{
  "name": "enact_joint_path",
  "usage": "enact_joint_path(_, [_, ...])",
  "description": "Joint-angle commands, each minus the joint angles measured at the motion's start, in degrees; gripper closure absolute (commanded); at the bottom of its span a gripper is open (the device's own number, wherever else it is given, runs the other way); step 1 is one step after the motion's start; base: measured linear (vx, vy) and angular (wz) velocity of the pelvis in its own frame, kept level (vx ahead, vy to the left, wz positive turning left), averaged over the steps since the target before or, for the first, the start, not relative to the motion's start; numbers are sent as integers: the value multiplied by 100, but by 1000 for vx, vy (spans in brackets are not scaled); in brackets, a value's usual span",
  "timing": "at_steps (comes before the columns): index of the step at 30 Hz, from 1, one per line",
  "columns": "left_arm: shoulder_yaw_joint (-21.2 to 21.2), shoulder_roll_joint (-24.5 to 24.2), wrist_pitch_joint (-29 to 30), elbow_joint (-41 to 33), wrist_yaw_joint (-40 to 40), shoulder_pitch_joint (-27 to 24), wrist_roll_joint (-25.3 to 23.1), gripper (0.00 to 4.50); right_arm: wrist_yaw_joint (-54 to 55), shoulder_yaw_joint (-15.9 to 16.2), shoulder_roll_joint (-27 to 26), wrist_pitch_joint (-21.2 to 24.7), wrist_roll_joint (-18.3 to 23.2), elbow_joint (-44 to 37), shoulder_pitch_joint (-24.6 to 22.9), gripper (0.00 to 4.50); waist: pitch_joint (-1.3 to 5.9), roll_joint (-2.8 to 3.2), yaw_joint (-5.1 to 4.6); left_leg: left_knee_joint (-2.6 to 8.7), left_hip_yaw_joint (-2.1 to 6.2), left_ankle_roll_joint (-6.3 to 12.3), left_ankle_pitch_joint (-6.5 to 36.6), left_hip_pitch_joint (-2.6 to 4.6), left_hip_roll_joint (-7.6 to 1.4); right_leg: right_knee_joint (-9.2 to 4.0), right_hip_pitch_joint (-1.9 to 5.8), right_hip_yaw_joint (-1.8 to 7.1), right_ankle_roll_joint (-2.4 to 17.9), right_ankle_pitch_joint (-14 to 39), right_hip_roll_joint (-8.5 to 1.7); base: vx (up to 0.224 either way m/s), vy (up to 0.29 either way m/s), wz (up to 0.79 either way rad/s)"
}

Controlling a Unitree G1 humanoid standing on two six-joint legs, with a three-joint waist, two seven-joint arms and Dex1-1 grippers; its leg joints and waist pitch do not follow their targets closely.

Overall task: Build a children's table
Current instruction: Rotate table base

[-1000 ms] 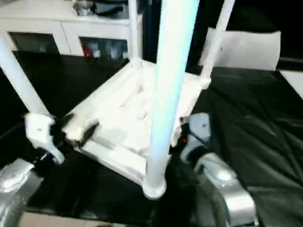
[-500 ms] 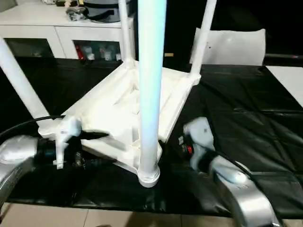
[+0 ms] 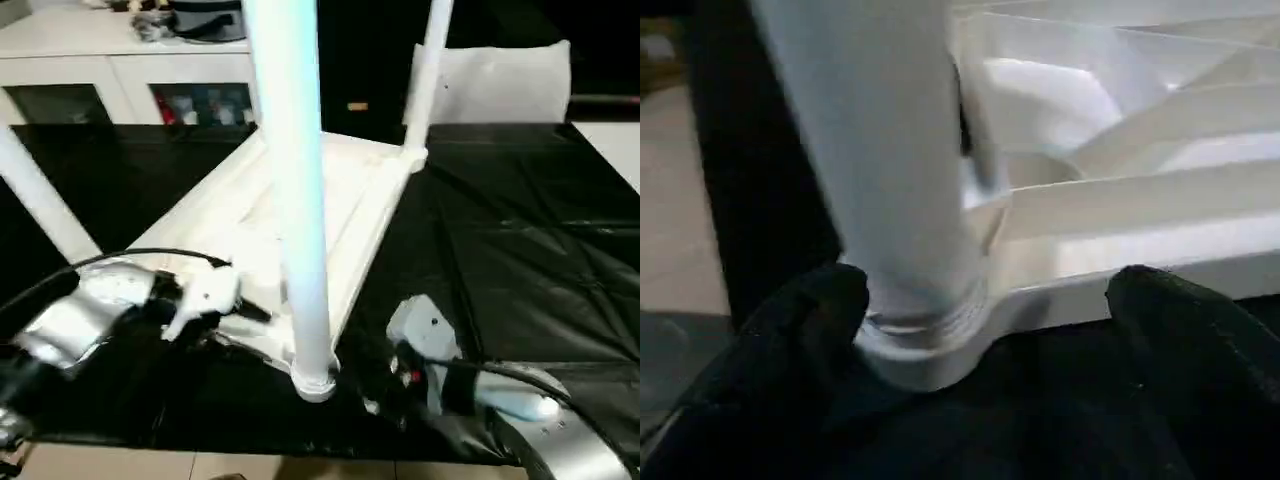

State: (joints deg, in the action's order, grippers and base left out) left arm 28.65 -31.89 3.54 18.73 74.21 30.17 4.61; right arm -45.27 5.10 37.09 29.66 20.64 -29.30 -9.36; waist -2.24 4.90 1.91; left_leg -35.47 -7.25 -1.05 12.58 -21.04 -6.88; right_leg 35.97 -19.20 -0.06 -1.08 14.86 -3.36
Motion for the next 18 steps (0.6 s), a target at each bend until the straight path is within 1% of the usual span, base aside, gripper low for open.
enact_joint_path(1, [68,7,-231,196,92,141,-149,167,-108,-88,95,48,79,-141,-60,0,255,3,0,493,176,354,1028,82,-549,-399,153,198,1754,-317,-519,0,0,0])
enact_joint_path(2, [80,21,-307,301,103,178,-185,176,-115,-77,131,44,49,-152,-76,0,240,64,8,505,186,289,1196,95,-553,-411,142,194,1772,-106,-525,0,0,0])
enact_joint_path(3, [87,39,-403,425,129,217,-213,194,-115,-64,163,40,32,-170,-94,0,229,21,-6,516,179,240,1307,91,-553,-437,154,198,1771,35,-528,0,0,0])
enact_joint_path(4, [105,47,-468,520,169,262,-237,194,-125,-60,186,51,49,-206,-113,0,237,-26,-11,517,173,237,1297,90,-556,-438,162,202,1770,56,-530,0,0,0])
enact_joint_path(5, [96,88,-591,674,177,314,-251,204,-127,-51,202,68,68,-248,-136,0,232,12,5,511,168,262,1222,81,-548,-443,152,205,1758,95,-542,0,0,0])
enact_joint_path(6, [88,118,-678,775,180,347,-260,217,-130,-47,209,79,87,-276,-152,0,225,9,3,514,166,270,1197,73,-553,-451,153,202,1741,137,-546,0,0,0])
enact_joint_path(7, [148,122,-836,917,154,408,-386,224,-149,-30,227,93,103,-311,-175,0,233,28,3,508,168,275,1182,72,-555,-449,155,201,1730,135,-545,0,0,0])
enact_joint_path(8, [170,180,-964,1082,161,474,-468,224,-187,-21,272,109,130,-344,-197,0,231,-2,-6,511,157,291,1139,68,-556,-459,152,197,1709,122,-541,0,0,0])
enact_joint_path(9, [123,269,-1021,1167,121,504,-436,241,-201,-19,298,115,133,-358,-208,0,238,-24,11,500,148,310,1036,68,-568,-442,160,195,1716,97,-565,0,0,0])
enact_joint_path(10, [118,312,-1094,1251,131,530,-443,251,-201,-14,302,120,128,-369,-212,0,236,-55,2,501,132,331,995,60,-573,-454,159,192,1715,101,-566,0,0,0])
enact_joint_path(11, [130,335,-1149,1319,120,551,-472,251,-202,-13,303,115,121,-362,-209,0,246,-26,12,492,116,339,941,61,-583,-444,149,185,1720,91,-572,0,0,0])
enact_joint_path(12, [143,364,-1246,1433,92,578,-518,262,-209,0,328,110,94,-367,-211,0,240,-42,2,490,97,359,892,45,-583,-443,141,177,1704,70,-553,0,0,0])
enact_joint_path(13, [147,379,-1308,1508,84,595,-545,272,-211,7,347,108,87,-376,-214,0,244,-44,-2,494,91,360,883,46,-588,-444,142,173,1683,67,-552,0,0,0])
enact_joint_path(14, [153,401,-1366,1583,63,615,-571,272,-216,-1,358,114,103,-384,-210,0,245,-45,-6,496,92,358,886,49,-598,-434,137,173,1669,54,-555,0,0,0])
enact_joint_path(15, [155,438,-1451,1691,66,643,-594,296,-229,-12,380,116,112,-401,-207,0,240,-60,-12,499,84,357,929,58,-601,-446,125,175,1662,88,-553,0,0,0])
enact_joint_path(17, [147,465,-1528,1783,90,662,-604,301,-235,-8,394,131,105,-423,-191,0,232,-39,-12,506,80,330,985,67,-607,-456,114,179,1670,152,-552,0,0,0])
enact_joint_path(18, [140,470,-1579,1832,122,664,-611,308,-222,-3,385,157,113,-447,-184,0,226,-53,-13,515,80,327,1006,60,-612,-458,121,179,1681,164,-559,0,0,0])
